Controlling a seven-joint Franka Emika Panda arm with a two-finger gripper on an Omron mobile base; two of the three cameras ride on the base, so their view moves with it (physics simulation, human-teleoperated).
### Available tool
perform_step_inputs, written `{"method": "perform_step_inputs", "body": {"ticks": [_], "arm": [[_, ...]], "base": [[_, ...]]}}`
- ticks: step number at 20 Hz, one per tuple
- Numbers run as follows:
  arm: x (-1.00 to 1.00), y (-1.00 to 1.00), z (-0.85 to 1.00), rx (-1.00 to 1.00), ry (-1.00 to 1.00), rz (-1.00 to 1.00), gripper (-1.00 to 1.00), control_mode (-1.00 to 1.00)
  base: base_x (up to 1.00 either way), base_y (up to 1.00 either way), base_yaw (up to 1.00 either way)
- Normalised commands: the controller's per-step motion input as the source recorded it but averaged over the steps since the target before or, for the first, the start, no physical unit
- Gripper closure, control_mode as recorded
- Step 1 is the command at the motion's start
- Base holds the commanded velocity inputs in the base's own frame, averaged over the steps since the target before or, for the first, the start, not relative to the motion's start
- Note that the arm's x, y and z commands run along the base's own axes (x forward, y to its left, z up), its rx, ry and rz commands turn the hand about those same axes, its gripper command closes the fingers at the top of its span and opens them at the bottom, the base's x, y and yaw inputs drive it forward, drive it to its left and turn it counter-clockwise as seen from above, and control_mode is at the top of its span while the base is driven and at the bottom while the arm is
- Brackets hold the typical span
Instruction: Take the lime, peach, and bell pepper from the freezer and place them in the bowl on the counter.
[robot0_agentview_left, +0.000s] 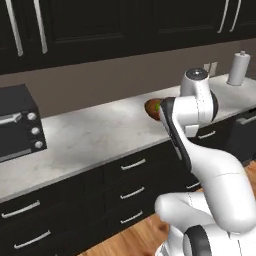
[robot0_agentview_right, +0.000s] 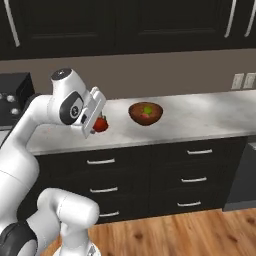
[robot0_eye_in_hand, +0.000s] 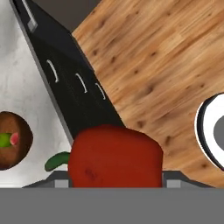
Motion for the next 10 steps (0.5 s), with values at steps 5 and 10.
{"method": "perform_step_inputs", "body": {"ticks": [5,10], "arm": [[0.0,0.0,0.0,0.0,0.0,0.0,1.0,1.0],[0.0,0.0,0.0,0.0,0.0,0.0,1.0,1.0]], "base": [[0.99,-1.0,0.06],[0.34,-0.97,0.43]]}}
